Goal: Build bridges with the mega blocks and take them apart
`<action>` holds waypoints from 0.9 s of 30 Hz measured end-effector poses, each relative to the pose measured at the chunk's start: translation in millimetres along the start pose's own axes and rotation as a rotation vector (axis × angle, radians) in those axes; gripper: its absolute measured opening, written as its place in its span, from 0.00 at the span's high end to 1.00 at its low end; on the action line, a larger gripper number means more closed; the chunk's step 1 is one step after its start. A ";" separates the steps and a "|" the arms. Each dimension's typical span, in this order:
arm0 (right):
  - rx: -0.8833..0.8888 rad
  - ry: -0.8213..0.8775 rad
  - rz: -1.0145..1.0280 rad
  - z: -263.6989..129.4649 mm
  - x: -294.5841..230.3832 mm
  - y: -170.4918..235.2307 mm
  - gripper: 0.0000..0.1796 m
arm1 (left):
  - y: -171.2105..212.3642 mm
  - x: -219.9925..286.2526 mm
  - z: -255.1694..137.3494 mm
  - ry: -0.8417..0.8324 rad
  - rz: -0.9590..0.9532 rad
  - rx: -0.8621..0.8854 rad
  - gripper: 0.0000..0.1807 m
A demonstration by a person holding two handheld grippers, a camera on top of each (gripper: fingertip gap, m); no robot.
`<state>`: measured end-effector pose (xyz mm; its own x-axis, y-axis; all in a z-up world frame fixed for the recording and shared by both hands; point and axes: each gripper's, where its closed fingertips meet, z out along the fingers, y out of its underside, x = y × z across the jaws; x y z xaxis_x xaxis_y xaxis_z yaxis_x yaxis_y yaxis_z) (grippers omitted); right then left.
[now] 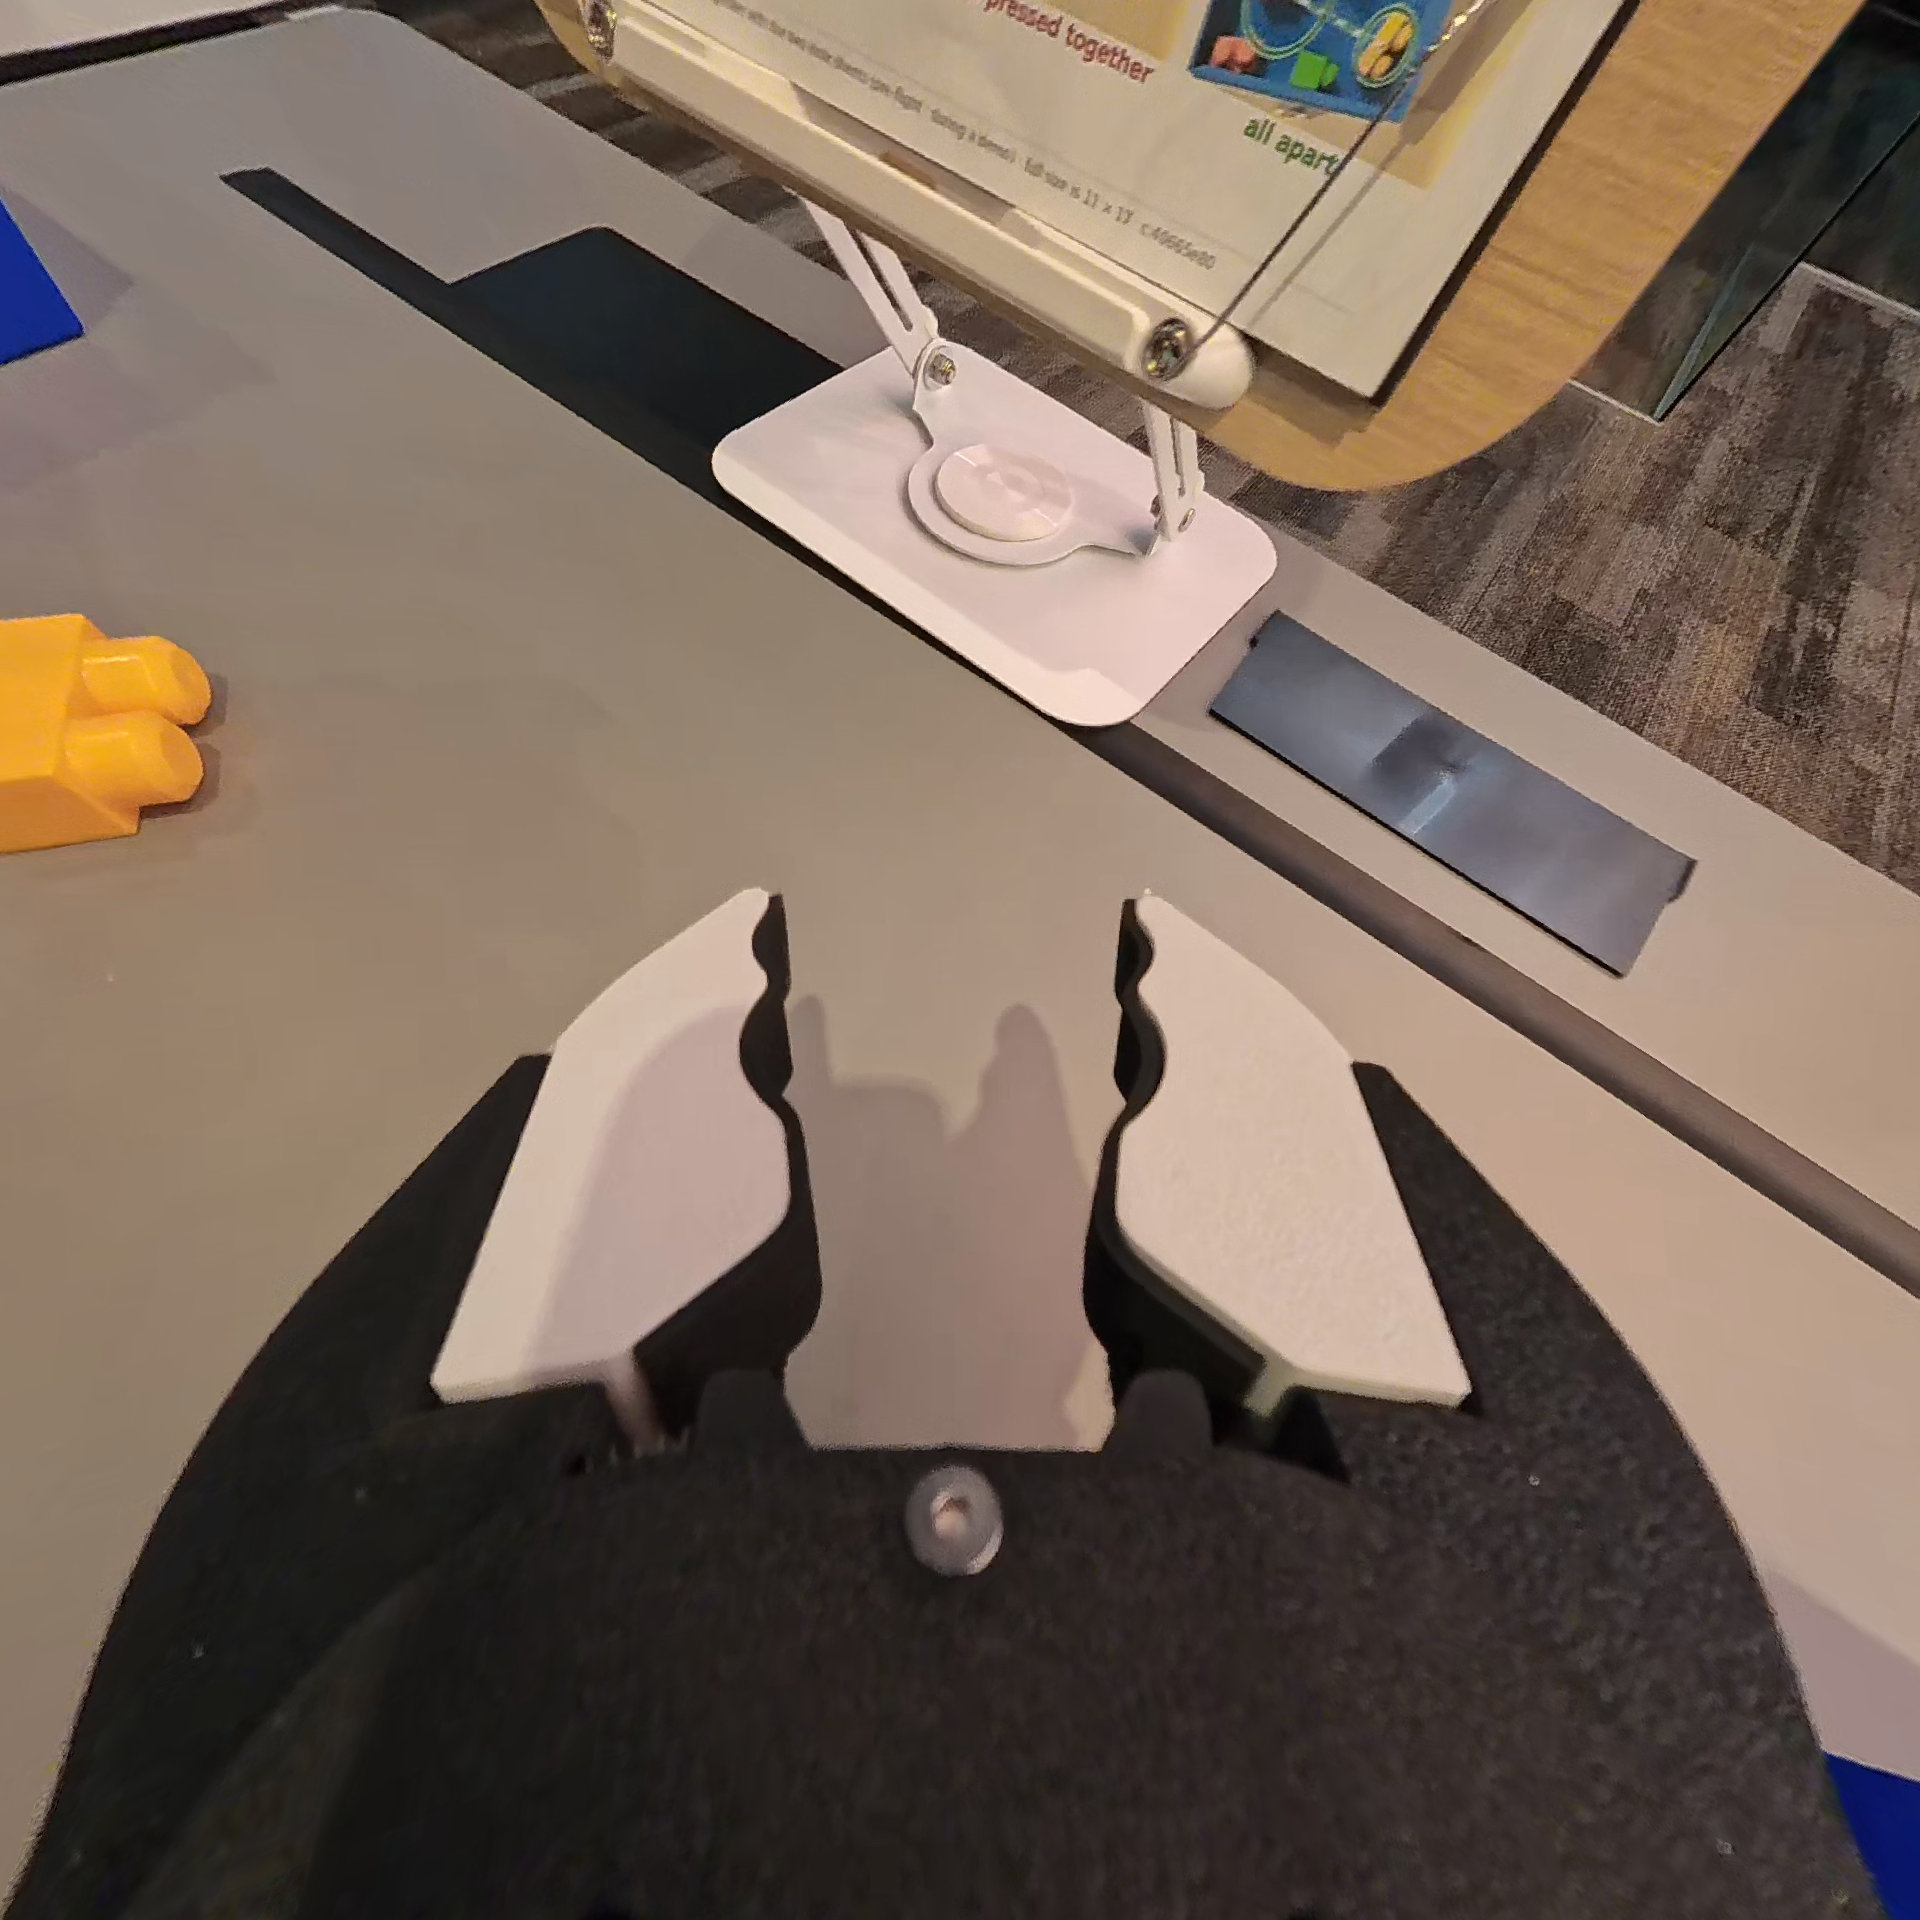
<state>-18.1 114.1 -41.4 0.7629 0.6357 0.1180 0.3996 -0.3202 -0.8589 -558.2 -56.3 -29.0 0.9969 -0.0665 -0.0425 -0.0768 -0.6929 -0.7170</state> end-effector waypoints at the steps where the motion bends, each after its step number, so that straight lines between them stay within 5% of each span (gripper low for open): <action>1: -0.006 -0.004 -0.006 1.2 -1.8 1.0 0.67 | 6.1 -6.8 4.5 -0.031 0.040 0.002 0.74; 10: -0.041 -0.021 -0.019 9.2 -5.9 10.5 0.67 | 37.9 -19.8 22.5 -0.182 0.853 -0.152 0.72; 17: -0.062 -0.016 -0.027 12.0 -4.9 14.9 0.67 | 37.7 -16.2 45.4 -0.181 0.929 -0.176 0.82; 21: -0.071 -0.021 -0.033 13.6 -6.2 16.5 0.67 | 34.4 -21.7 52.1 -0.254 0.989 -0.126 0.97; 27: -0.050 -0.036 -0.038 11.8 -12.3 9.4 0.67 | 1.2 -28.4 13.5 -0.281 0.782 0.066 0.97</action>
<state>-29.7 111.6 -56.8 0.7287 0.6722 0.1313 0.4535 -0.3300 -0.8279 -586.4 -45.6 -38.0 0.6246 -0.3235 -0.7108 -0.7564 -0.4772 -0.4474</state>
